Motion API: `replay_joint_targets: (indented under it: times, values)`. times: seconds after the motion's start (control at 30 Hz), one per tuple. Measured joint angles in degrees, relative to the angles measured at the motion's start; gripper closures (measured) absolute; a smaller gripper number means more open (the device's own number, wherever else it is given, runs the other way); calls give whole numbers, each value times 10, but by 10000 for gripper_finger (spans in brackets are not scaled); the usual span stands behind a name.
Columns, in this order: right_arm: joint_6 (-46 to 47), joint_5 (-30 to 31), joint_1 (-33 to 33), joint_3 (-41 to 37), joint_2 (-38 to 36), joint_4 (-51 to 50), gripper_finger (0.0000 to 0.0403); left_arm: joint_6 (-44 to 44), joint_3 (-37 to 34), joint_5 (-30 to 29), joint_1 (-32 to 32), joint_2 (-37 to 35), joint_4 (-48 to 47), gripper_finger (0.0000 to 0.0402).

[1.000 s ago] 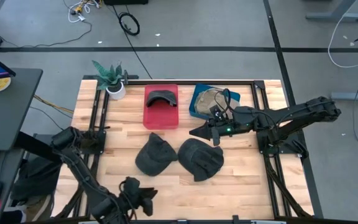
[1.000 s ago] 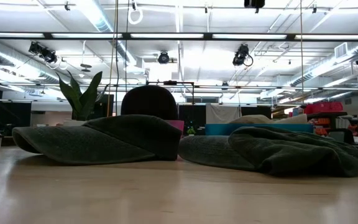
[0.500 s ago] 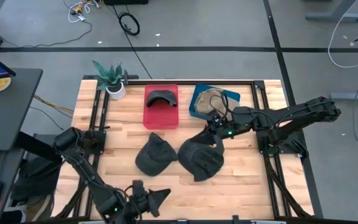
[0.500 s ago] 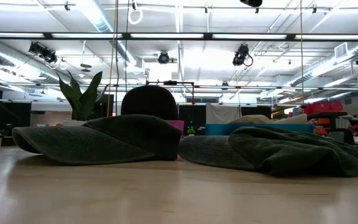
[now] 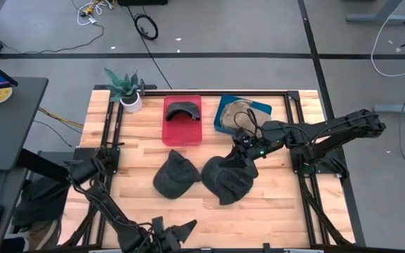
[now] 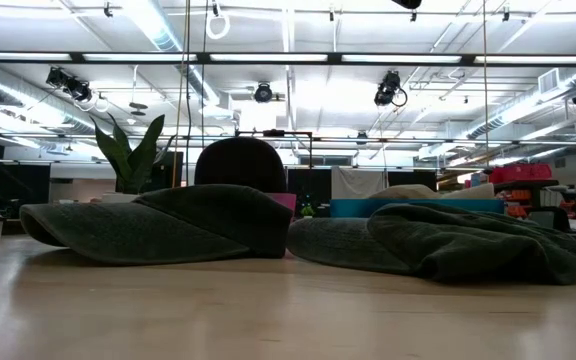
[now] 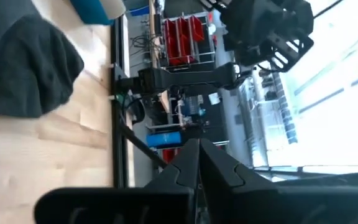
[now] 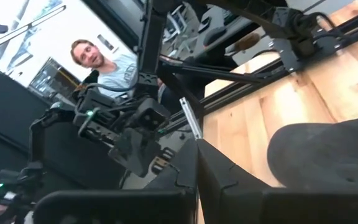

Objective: Pick & Place hat
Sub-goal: Put the left black cap into the blue bin

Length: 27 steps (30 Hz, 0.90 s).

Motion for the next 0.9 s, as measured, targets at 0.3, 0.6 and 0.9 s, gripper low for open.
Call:
replay_joint_targets:
  times: [0.3, 0.6, 0.9]
  values:
    - [-2, -10, 0, 0, 0, -7, 396, 6, 0, -2, -10, 36, 70, 398]
    - [-1, -6, 0, 0, 0, -6, 396, 7, -66, -2, -22, 14, 102, 400]
    - [10, -6, 0, 0, 0, -2, 396, 30, -370, 1, 11, -211, 182, 400]
